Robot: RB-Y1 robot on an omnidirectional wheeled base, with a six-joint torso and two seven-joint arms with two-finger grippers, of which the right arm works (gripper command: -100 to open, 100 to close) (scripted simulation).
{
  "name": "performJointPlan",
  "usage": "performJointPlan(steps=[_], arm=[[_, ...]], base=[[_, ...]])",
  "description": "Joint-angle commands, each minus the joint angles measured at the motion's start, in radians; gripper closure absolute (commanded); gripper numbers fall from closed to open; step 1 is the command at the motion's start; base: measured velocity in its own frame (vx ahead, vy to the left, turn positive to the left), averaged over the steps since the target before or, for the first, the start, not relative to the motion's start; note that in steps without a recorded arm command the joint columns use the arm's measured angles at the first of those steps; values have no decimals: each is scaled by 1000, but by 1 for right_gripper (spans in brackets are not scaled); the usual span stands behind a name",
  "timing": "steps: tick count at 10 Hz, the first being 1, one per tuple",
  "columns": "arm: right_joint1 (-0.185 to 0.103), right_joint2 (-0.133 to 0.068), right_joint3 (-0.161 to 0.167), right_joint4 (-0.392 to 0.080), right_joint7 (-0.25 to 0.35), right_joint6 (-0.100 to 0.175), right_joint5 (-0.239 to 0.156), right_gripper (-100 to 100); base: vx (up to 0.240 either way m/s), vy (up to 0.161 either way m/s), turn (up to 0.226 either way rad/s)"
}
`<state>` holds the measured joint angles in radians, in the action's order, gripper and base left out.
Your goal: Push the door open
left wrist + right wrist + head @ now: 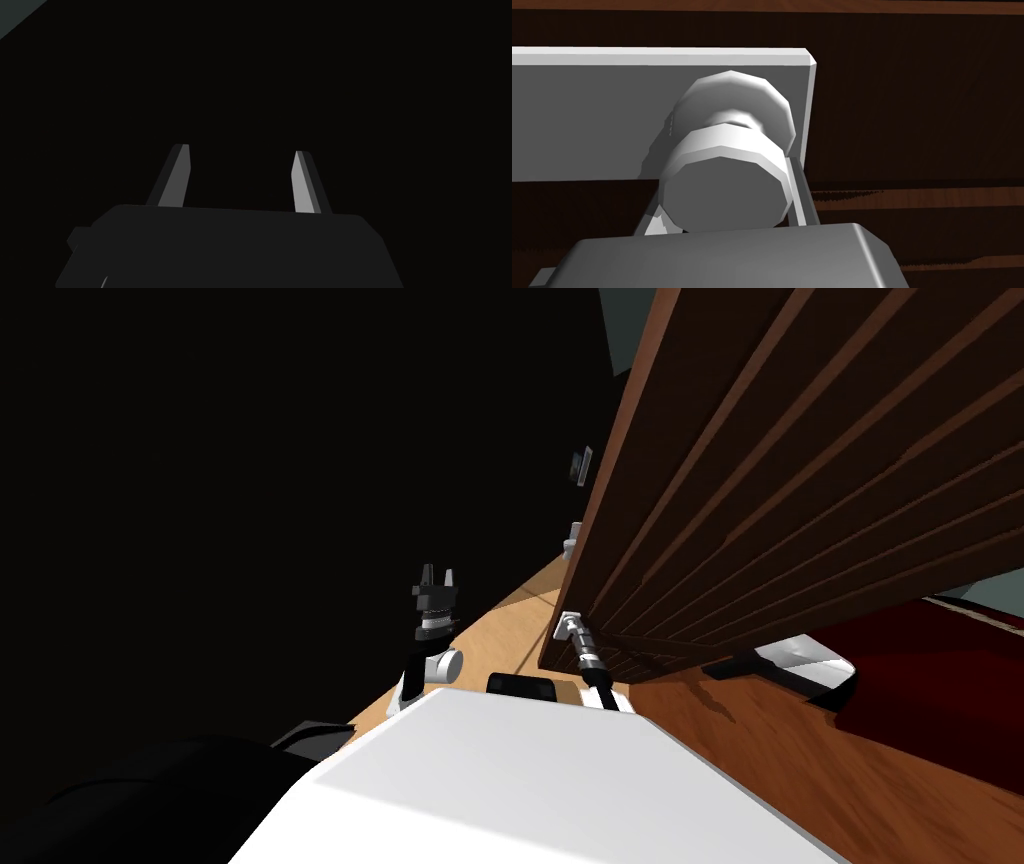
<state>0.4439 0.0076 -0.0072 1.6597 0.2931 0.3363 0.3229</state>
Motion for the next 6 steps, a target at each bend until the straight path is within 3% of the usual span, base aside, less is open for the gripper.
performJointPlan(steps=[1, 2, 3, 4, 6], arm=[[-2, 21, -9, 0, 2, 3, -5, 100], [-2, 39, -17, 0, 2, 4, -8, 100], [0, 26, -19, 0, 0, 0, -7, 100], [-13, -6, -43, -6, -3, -3, -18, 100], [-24, -21, -62, -13, -7, -6, -27, 100]], base=[[172, 80, -78], [160, 82, -66], [71, 26, -39], [134, 66, -81], [197, 92, -115]])
